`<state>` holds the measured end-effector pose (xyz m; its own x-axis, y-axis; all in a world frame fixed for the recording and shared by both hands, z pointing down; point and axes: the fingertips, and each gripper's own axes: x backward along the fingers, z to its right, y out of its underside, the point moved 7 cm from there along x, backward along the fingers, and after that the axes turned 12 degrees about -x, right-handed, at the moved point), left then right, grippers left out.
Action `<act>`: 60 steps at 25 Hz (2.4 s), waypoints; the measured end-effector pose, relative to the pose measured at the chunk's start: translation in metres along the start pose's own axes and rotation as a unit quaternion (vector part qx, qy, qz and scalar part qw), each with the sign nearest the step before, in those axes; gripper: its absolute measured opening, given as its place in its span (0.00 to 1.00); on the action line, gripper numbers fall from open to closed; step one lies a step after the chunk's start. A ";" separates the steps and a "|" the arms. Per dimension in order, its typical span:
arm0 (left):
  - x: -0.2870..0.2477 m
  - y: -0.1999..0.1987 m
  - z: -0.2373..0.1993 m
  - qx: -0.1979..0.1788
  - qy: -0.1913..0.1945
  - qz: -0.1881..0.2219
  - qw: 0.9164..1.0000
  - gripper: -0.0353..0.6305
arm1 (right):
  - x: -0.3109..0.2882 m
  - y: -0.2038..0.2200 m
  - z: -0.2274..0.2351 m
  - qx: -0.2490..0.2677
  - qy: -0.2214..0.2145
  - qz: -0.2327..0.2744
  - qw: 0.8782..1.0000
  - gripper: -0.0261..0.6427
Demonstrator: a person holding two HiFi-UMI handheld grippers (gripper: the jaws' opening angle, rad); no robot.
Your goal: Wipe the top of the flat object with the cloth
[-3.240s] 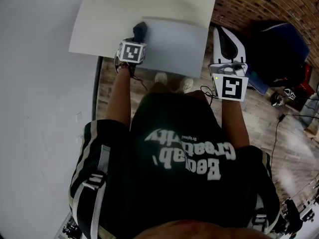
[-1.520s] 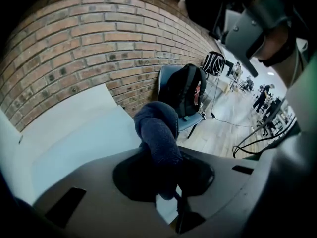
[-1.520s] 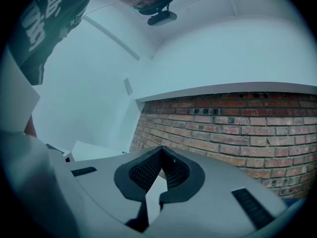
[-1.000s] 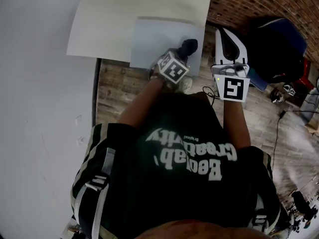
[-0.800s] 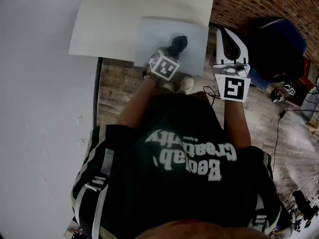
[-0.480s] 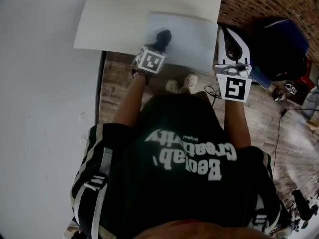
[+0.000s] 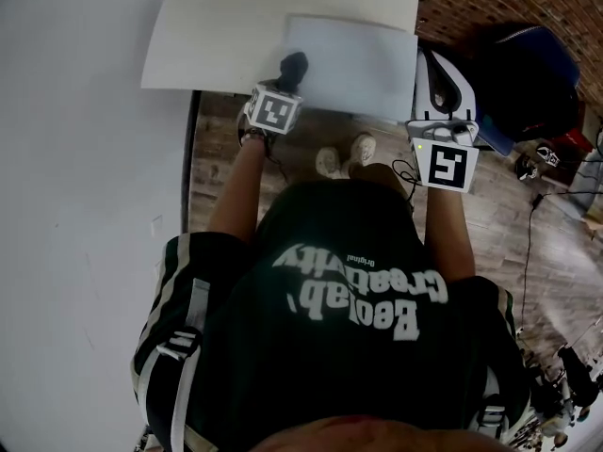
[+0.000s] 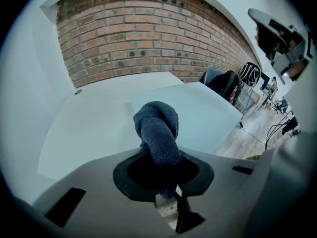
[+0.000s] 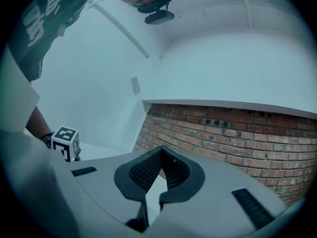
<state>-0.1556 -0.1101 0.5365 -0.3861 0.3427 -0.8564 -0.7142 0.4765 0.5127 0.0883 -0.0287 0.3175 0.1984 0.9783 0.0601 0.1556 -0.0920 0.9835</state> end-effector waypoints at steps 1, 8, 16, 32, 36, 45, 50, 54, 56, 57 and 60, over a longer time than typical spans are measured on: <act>0.001 -0.002 0.001 -0.006 -0.002 0.003 1.000 0.16 | 0.003 0.000 -0.001 0.001 0.002 -0.001 1.000 0.03; -0.004 -0.010 0.026 -0.029 0.012 -0.003 1.000 0.16 | 0.024 -0.001 0.000 0.013 0.005 0.000 1.000 0.03; -0.020 -0.048 0.085 -0.052 0.043 0.005 0.998 0.16 | 0.048 0.001 0.034 0.011 0.009 -0.010 1.000 0.03; -0.058 -0.133 0.215 -0.131 0.110 0.022 0.985 0.16 | 0.096 0.010 0.108 0.011 0.028 -0.017 0.999 0.03; -0.061 -0.140 0.228 -0.142 0.118 0.019 0.983 0.16 | 0.094 0.011 0.114 0.007 0.026 -0.018 0.999 0.03; -0.053 -0.126 0.213 -0.131 0.110 0.014 0.985 0.16 | 0.084 0.011 0.110 0.000 0.017 -0.014 1.000 0.03; -0.044 -0.102 0.182 -0.098 0.087 0.007 0.991 0.16 | 0.069 0.010 0.100 -0.004 0.000 -0.006 1.000 0.03; -0.032 -0.076 0.148 -0.061 0.058 0.000 0.996 0.16 | 0.056 0.006 0.087 -0.005 -0.020 0.004 1.000 0.03; -0.026 -0.061 0.130 -0.036 0.044 -0.004 0.998 0.16 | 0.049 0.005 0.081 -0.004 -0.029 0.006 1.000 0.03; -0.023 -0.053 0.120 -0.024 0.036 -0.006 0.999 0.16 | 0.046 0.005 0.079 -0.004 -0.034 0.005 0.999 0.03; -0.014 -0.036 0.094 0.003 0.010 -0.003 1.000 0.16 | 0.038 0.005 0.071 -0.006 -0.043 0.004 0.999 0.03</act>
<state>-0.0693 -0.0555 0.5354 -0.3943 0.3235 -0.8602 -0.7123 0.4839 0.5085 0.1651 -0.0054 0.3123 0.2817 0.9580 0.0537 0.1427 -0.0972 0.9850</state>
